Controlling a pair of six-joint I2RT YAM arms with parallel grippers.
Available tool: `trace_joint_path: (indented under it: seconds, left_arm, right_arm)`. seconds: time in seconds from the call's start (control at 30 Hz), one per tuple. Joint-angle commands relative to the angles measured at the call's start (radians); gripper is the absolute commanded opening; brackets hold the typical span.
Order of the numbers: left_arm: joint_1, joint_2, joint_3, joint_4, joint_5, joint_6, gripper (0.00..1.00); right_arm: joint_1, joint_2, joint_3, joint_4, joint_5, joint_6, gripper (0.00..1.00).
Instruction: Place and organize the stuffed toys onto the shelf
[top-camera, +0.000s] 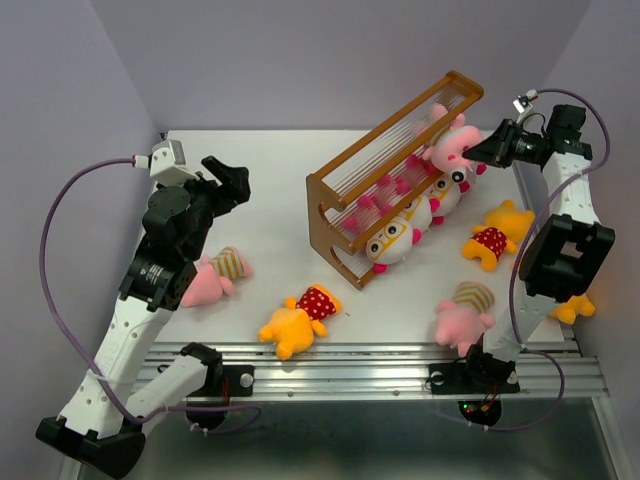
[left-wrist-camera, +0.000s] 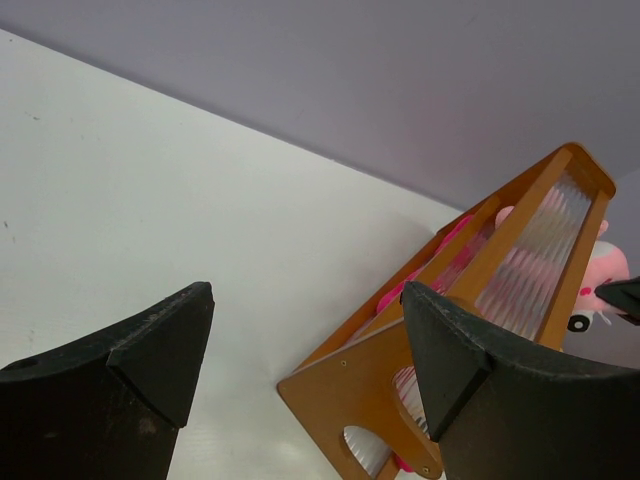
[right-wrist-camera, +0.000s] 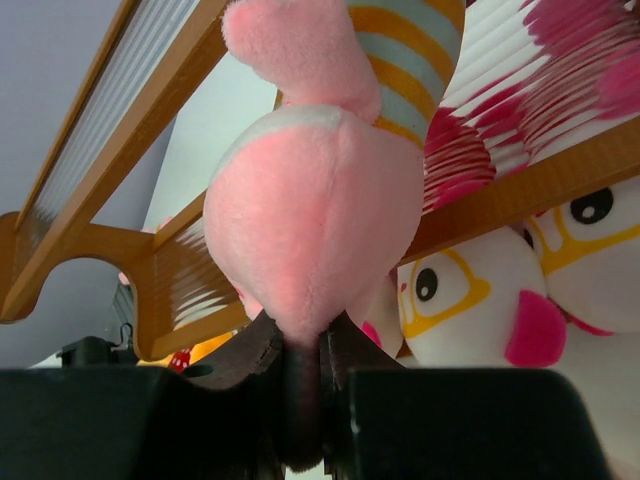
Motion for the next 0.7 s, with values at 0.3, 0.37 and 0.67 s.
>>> trace_joint_path:
  seconds: [0.3, 0.37, 0.67]
  left_arm:
    - [0.003, -0.016, 0.024, -0.016, -0.024, -0.035, 0.87]
    - [0.003, -0.016, 0.027, -0.021, -0.025, -0.043, 0.87]
    - [0.005, -0.022, 0.018, -0.035, -0.016, -0.065, 0.87]
  right_arm:
    - [0.003, 0.288, 0.385, -0.097, -0.045, -0.154, 0.01]
    - [0.003, 0.303, 0.394, -0.096, -0.043, -0.155, 0.03]
    - [0.003, 0.326, 0.427, -0.071, 0.047, -0.132, 0.28]
